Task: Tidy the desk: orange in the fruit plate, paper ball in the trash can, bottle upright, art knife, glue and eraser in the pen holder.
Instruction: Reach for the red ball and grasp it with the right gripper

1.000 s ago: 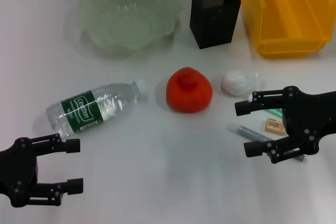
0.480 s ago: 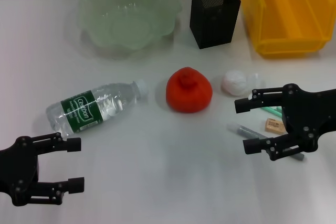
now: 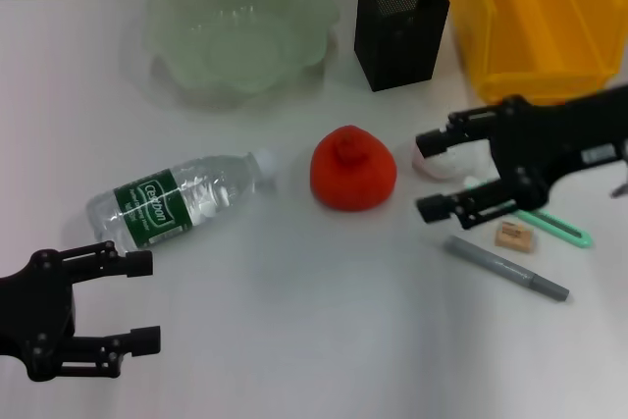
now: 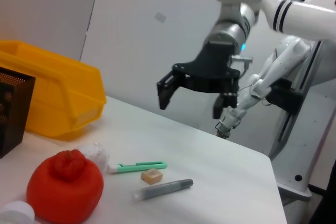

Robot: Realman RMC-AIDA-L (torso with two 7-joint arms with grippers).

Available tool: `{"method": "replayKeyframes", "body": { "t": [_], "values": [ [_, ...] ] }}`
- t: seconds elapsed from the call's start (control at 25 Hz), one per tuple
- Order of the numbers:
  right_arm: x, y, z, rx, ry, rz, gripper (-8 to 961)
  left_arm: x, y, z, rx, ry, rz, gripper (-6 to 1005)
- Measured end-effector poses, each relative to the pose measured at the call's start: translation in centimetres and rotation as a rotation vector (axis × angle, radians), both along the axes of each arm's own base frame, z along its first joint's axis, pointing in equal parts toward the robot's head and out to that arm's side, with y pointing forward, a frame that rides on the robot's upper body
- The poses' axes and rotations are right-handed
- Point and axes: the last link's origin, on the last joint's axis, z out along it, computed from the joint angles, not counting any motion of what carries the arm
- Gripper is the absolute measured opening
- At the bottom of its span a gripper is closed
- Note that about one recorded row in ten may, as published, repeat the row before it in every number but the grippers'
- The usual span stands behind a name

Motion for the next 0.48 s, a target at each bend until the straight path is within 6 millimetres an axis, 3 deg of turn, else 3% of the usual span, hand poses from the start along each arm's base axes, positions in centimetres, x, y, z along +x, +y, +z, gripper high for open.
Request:
{"method": "replayKeyframes", "body": {
  "t": [0.04,0.28,0.48],
  "values": [
    [0.0,0.0,0.0,0.000,0.000,0.000,824,0.0,0.0,0.0,0.000,0.000,0.000,862],
    [-4.6,3.4,-1.9,0.035,-0.301,-0.064,823,0.0,0.0,-0.3,0.001,-0.002,0.002,862],
    [-6.1,4.6,-3.5,0.064,-0.419,-0.082,823,0.1,0.0,-0.5,0.000,-0.009,0.006,862]
  ]
}}
